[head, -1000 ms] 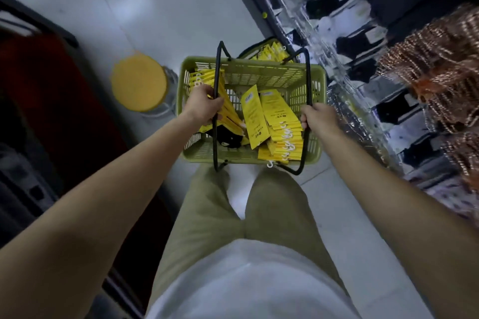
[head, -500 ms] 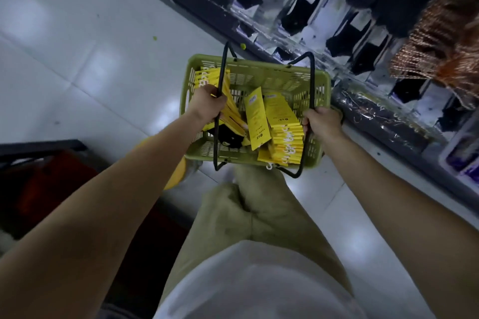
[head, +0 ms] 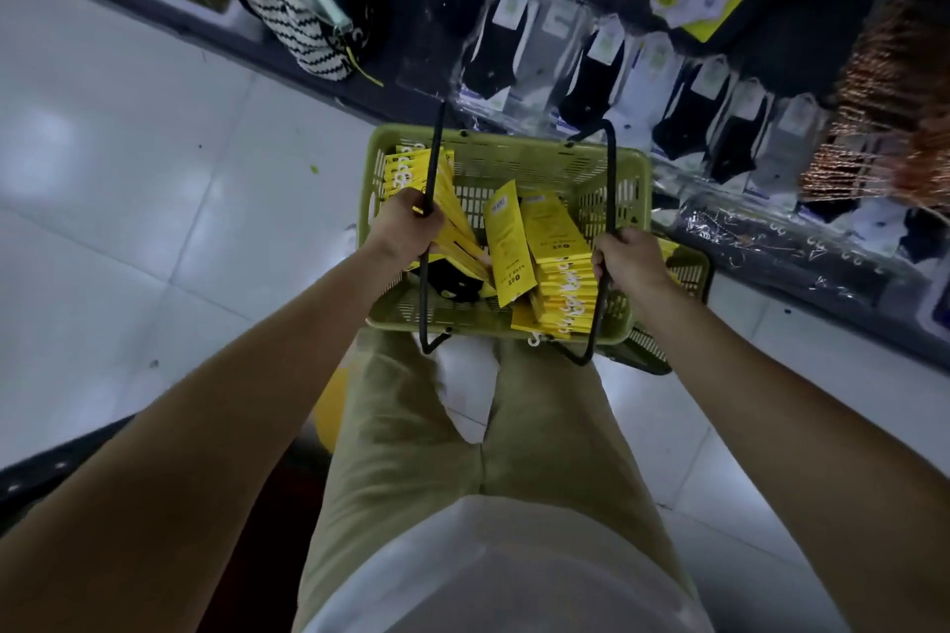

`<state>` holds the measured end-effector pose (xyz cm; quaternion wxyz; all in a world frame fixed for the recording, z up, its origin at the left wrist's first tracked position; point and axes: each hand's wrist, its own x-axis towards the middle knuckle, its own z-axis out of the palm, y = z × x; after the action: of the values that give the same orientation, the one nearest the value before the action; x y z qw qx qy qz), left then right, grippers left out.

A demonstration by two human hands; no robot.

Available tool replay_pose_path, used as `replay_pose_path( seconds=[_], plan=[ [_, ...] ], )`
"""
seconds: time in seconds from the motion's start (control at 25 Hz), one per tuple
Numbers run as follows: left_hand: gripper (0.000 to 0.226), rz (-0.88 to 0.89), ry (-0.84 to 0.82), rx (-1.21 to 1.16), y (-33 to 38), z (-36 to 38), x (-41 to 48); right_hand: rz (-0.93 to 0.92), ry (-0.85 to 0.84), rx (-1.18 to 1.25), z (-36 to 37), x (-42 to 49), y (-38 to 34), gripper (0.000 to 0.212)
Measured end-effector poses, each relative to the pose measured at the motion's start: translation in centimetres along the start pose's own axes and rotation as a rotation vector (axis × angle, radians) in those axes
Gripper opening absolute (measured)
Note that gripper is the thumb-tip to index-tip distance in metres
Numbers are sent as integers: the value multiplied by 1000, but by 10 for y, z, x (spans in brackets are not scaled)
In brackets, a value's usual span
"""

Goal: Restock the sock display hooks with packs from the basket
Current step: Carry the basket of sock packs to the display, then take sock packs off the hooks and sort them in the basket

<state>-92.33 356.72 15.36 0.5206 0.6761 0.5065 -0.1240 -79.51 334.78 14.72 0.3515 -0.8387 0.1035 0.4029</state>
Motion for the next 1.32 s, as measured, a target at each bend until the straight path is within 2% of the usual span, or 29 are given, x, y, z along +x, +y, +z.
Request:
replay_pose_path(
  seconds=[0.28,0.48,0.56,0.8,0.96,1.2,1.32],
  plan=[
    [9,53,-120,77,-16,-96,77,94,102,157,103,1,-48,12],
    [11,47,-257,119,-50,-163,124,70,124,79,184,2,-66,22],
    [21,39,-296,85,-71,-180,148,54,98,87,221,13,-64,24],
    [38,86,-158,12,-150,-181,243,-11,13,15,300,99,-18,23],
    [42,127,-101,-61,-199,-169,294,-105,30,-52,328,149,9,23],
    [29,295,-83,-106,-237,-159,345,-234,-8,42,339,189,29,16],
    [29,403,-71,-112,-247,-163,368,-315,-33,68,330,203,35,20]
  ],
)
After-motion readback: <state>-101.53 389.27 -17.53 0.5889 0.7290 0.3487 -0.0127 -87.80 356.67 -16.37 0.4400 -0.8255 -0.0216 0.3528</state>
